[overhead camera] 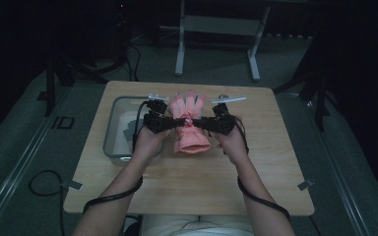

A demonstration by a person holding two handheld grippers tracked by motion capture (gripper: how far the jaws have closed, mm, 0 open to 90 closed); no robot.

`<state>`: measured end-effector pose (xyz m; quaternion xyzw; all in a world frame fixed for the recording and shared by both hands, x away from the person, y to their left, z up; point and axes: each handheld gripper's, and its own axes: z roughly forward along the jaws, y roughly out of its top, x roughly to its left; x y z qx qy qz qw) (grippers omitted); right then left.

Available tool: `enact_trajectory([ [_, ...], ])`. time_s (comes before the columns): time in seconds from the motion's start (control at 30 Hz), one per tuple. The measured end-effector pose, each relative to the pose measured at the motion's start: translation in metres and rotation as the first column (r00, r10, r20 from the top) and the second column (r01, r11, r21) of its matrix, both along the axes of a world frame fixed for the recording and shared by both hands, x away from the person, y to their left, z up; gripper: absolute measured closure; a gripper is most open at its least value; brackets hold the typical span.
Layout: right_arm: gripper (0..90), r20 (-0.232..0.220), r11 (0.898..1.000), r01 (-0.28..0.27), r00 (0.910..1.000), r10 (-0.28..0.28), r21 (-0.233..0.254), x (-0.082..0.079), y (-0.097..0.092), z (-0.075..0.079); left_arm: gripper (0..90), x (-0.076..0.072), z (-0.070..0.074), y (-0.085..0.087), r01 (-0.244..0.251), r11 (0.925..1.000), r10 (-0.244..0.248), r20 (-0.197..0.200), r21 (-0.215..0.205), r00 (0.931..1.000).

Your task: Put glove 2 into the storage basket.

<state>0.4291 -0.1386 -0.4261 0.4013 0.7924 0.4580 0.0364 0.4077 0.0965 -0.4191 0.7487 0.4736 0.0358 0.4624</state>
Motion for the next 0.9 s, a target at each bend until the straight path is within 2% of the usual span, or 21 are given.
enact_trajectory([
  [0.3, 67.3, 0.032, 0.998, -0.05, 0.9982, 0.051, -0.026, 0.007, 0.035, 0.014, 73.9, -0.004, 0.011, 0.031, -0.055, 0.9985, 0.055, 0.017, 0.003, 0.9984],
  [0.5, 67.4, 0.029, 0.996, -0.082, 0.9961, 0.083, -0.031, 0.012, 0.059, 0.019, 73.9, -0.008, 0.016, 0.053, -0.086, 0.9961, 0.085, 0.031, 0.021, 0.9959],
  [0.9, 67.6, 0.034, 0.986, -0.153, 0.9873, 0.155, -0.064, 0.02, 0.116, 0.028, 73.9, -0.018, 0.021, 0.102, -0.173, 0.9847, 0.172, 0.034, 0.022, 0.9845],
])
